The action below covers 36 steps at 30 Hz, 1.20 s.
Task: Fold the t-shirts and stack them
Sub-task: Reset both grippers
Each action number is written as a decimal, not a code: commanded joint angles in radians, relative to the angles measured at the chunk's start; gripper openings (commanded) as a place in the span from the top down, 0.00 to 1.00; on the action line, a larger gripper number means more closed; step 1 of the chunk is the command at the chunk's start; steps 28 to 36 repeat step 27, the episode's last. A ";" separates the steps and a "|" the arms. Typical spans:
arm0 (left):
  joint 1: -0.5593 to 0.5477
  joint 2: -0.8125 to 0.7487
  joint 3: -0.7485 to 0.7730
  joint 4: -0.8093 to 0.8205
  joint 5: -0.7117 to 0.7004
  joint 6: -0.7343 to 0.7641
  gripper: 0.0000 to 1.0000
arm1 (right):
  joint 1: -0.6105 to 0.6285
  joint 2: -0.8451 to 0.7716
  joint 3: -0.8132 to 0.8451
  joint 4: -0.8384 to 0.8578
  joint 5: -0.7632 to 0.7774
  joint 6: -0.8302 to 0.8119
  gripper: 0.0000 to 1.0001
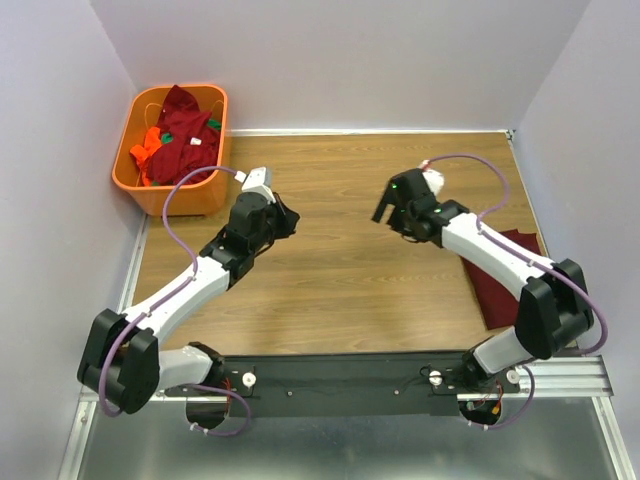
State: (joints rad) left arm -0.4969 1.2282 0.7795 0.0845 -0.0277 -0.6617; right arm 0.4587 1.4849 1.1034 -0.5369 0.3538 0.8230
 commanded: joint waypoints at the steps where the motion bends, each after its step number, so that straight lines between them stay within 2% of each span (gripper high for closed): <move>1: -0.026 -0.062 -0.051 0.047 -0.084 0.028 0.98 | 0.099 0.038 0.010 0.187 -0.106 -0.108 0.00; 2: -0.040 -0.079 -0.062 0.047 -0.110 0.031 0.98 | 0.104 0.011 -0.023 0.301 -0.207 -0.120 0.00; 3: -0.048 -0.091 -0.071 0.047 -0.120 0.031 0.98 | 0.107 -0.004 -0.055 0.355 -0.246 -0.127 0.00; 6: -0.058 -0.134 -0.118 0.047 -0.147 0.028 0.98 | 0.107 -0.069 -0.160 0.455 -0.297 -0.159 0.00; 11: -0.068 -0.225 -0.200 0.055 -0.164 0.010 0.98 | 0.107 -0.149 -0.240 0.456 -0.230 -0.217 0.00; 19: -0.072 -0.308 -0.232 0.032 -0.173 0.007 0.98 | 0.107 -0.247 -0.320 0.489 -0.248 -0.254 0.00; 36: -0.072 -0.314 -0.215 0.020 -0.179 0.013 0.98 | 0.107 -0.245 -0.315 0.491 -0.254 -0.275 0.00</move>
